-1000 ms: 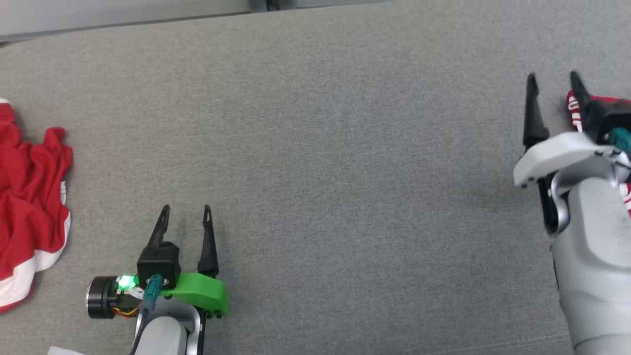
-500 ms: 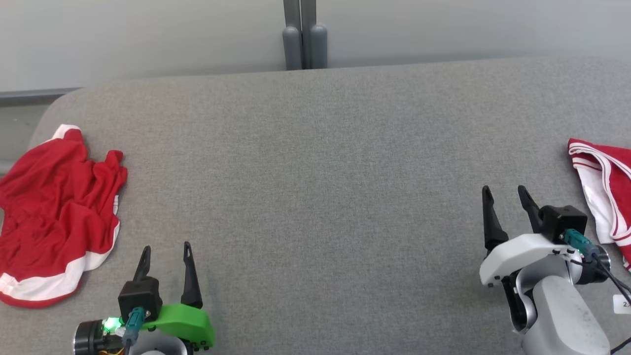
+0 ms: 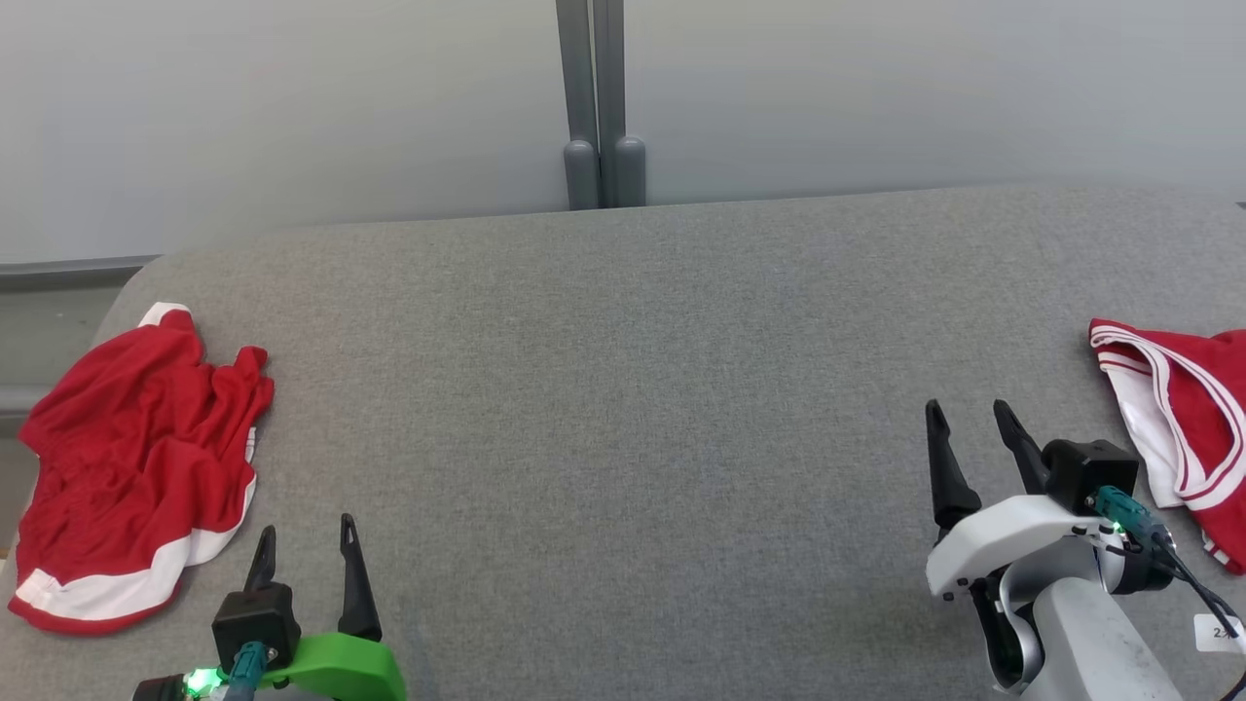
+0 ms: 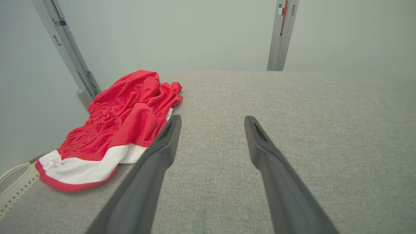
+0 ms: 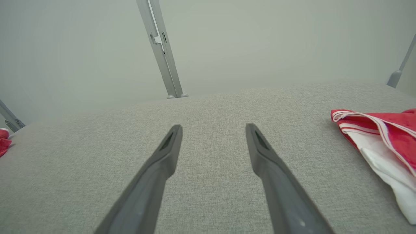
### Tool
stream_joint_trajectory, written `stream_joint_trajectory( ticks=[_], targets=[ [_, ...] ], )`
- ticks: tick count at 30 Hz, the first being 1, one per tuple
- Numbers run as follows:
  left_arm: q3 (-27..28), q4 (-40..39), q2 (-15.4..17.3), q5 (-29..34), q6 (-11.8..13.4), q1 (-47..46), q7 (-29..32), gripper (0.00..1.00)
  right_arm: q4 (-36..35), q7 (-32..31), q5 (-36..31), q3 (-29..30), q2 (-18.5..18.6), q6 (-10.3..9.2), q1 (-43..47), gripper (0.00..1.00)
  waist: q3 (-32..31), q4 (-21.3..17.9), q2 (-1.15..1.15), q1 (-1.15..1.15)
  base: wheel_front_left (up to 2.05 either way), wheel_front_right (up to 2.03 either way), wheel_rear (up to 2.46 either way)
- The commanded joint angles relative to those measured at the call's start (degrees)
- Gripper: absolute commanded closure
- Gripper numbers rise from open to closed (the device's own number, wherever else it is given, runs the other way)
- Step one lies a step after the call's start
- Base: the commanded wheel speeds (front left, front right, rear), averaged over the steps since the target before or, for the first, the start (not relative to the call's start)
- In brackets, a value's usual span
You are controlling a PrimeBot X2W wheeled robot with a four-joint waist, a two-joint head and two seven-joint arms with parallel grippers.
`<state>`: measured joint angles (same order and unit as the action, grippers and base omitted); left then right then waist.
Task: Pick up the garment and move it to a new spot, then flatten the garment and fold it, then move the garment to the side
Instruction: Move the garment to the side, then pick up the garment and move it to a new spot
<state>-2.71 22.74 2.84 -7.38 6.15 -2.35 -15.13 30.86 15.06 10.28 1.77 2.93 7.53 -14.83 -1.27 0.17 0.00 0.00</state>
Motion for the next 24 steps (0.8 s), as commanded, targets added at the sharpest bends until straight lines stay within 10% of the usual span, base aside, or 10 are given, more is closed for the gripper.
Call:
stream_joint_trajectory(
  ticks=[1,12,24],
  targets=[
    [0.21,-0.23,0.14,-0.28,0.37,0.74,0.0,0.0,-0.3,0.15,0.37,-0.25,0.02,-0.09,0.78,0.0,-0.01,-0.07,0.0,0.0,0.0,0.0,0.0],
    [0.79,-0.42,0.17,0.02,-0.02,-0.59,0.0,0.0,0.1,0.15,0.66,-3.4,0.02,-0.09,1.13,0.0,1.1,4.15,0.0,0.0,0.0,0.0,0.0],
    [3.88,0.42,0.19,0.47,-0.45,-0.08,0.0,0.0,-0.16,0.15,2.77,-10.0,0.04,-0.09,0.87,0.0,2.16,20.81,0.0,0.0,0.0,0.0,0.0]
  ],
)
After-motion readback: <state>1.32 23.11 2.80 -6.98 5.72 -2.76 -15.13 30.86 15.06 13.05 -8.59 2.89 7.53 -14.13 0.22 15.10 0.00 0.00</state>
